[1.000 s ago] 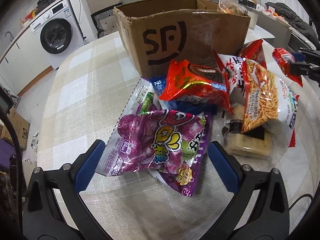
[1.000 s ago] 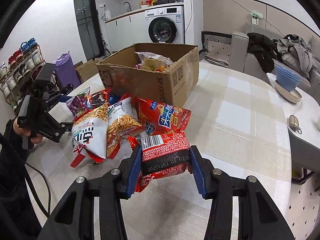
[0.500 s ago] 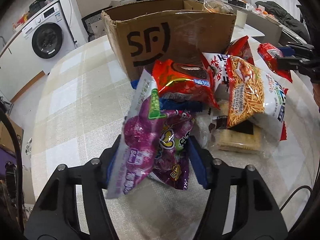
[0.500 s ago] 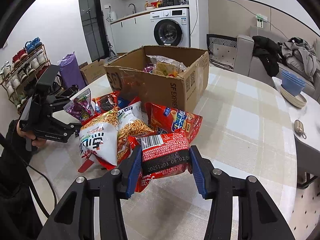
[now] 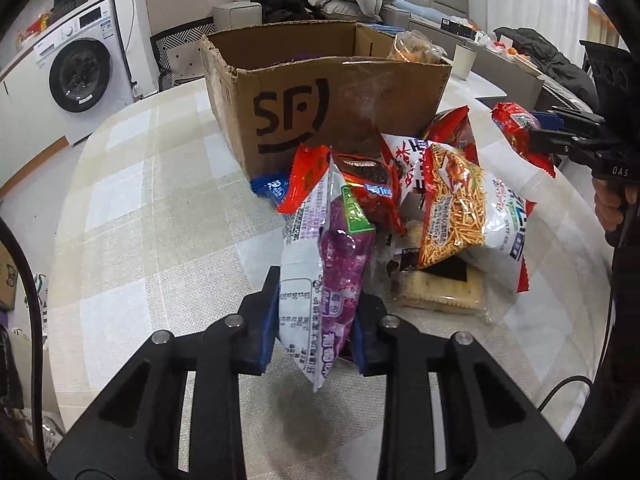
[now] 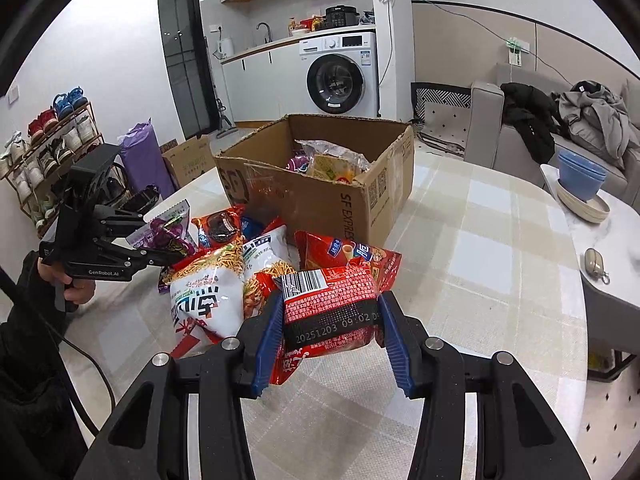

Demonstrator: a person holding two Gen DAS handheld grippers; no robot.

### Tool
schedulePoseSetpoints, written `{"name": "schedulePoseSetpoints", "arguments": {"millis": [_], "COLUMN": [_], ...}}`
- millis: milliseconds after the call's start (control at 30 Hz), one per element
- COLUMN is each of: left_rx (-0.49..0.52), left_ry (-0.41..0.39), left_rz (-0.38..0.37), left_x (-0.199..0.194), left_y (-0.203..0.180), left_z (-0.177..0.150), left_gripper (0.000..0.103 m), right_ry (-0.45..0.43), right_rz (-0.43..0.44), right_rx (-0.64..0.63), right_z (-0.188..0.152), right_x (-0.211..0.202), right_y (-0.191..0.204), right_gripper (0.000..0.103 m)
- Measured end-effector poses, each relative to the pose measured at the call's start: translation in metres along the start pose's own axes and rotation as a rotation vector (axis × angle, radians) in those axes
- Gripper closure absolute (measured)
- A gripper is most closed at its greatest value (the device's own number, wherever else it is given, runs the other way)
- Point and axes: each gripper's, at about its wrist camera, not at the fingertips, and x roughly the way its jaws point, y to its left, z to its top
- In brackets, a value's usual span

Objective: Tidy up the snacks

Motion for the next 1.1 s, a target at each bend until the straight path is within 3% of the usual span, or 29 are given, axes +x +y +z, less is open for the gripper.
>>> {"name": "schedulePoseSetpoints", "arguments": {"millis": [500,1100], "left_rx": [-0.077,-0.214], "left_ry": [-0.121,-0.325], "left_rz": [-0.072,-0.025], "left_x": [-0.053,-0.126], "left_y": [0.017,0.034], "left_z": [0.004,0.013], "left_gripper": [0.078,0.078], "right_ry": [-0.083,-0.249], "right_rz": [0.019,-0.022], "right_rx": [0.022,0.122], "right_z": [0.006,0.023], "right_x": [-0.015,-0.024], "right_y": [0.0,0.003], "right_gripper": [0.055,0.055]}}
